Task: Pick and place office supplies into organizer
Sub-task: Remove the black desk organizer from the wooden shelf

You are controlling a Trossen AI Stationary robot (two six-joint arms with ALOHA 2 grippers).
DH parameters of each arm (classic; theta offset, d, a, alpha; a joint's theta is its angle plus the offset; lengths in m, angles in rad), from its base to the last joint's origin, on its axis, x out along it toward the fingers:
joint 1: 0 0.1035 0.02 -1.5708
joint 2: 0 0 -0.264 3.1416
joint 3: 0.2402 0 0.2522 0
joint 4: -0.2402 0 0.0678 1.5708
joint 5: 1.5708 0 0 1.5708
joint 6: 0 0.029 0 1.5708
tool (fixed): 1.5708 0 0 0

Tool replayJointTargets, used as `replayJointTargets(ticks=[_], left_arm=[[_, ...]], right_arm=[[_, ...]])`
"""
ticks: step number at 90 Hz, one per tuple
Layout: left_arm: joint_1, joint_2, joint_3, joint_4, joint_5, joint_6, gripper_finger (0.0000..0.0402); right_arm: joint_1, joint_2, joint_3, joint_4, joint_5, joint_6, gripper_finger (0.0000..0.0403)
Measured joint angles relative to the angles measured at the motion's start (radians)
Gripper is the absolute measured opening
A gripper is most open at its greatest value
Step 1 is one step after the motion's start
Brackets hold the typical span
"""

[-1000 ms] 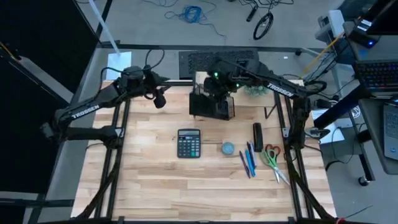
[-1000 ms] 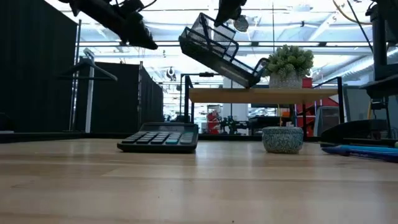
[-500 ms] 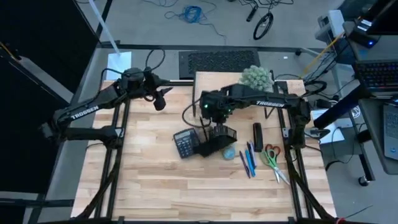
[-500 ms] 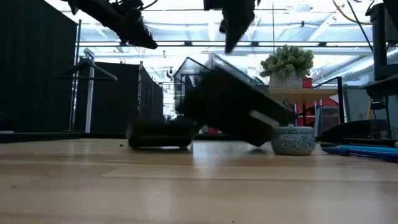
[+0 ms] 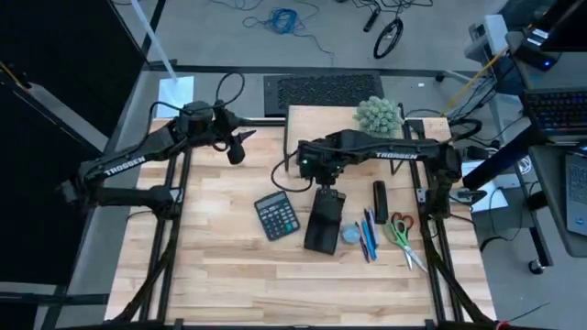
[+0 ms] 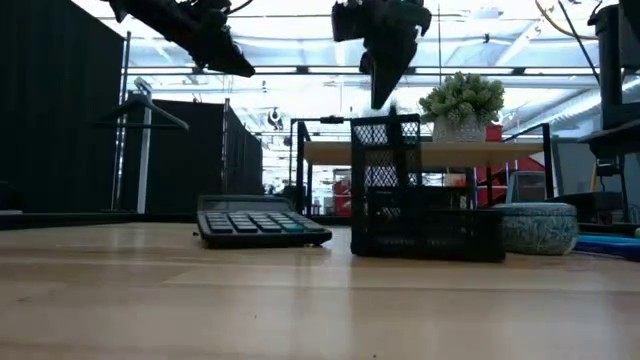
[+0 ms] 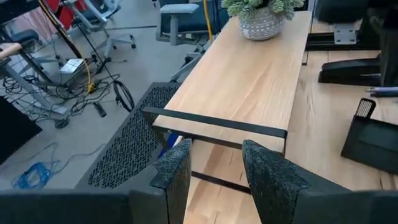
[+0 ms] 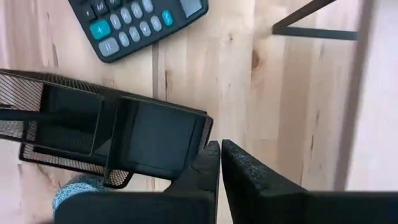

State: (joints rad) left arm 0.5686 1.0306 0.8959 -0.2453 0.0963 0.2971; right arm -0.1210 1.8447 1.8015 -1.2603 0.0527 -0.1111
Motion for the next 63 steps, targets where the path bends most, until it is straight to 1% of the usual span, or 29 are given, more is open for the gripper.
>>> replayJointTargets(ticks=[8, 15, 26, 33, 42, 53, 63], left_arm=[[0.0, 0.0, 0.0, 0.0, 0.0, 0.001, 0.0135], [0.0, 0.0, 0.0, 0.0, 0.0, 0.001, 0.0135], [0.0, 0.0, 0.0, -0.008, 0.0, 0.004, 0.0135], [0.0, 0.0, 0.0, -0.01, 0.0, 0.005, 0.0135], [0.0, 0.0, 0.0, -0.011, 0.0, 0.006, 0.0135], [0.0, 0.0, 0.0, -0.007, 0.0, 0.006, 0.0135], [0.0, 0.0, 0.0, -0.007, 0.0, 0.006, 0.0135]], right_arm=[[-0.003, -0.002, -0.005, -0.011, 0.0, 0.045, 0.0], [-0.002, -0.004, -0.044, -0.013, -0.001, 0.082, 0.0], [0.0, -0.007, -0.164, 0.002, -0.01, 0.148, 0.0002], [0.008, -0.023, -0.26, 0.051, -0.052, 0.209, 0.0013], [0.032, -0.065, -0.384, 0.15, -0.11, 0.292, 0.0041], [0.074, -0.119, -0.493, 0.273, -0.111, 0.372, 0.0089], [0.11, -0.146, -0.548, 0.371, -0.11, 0.4, 0.0137]])
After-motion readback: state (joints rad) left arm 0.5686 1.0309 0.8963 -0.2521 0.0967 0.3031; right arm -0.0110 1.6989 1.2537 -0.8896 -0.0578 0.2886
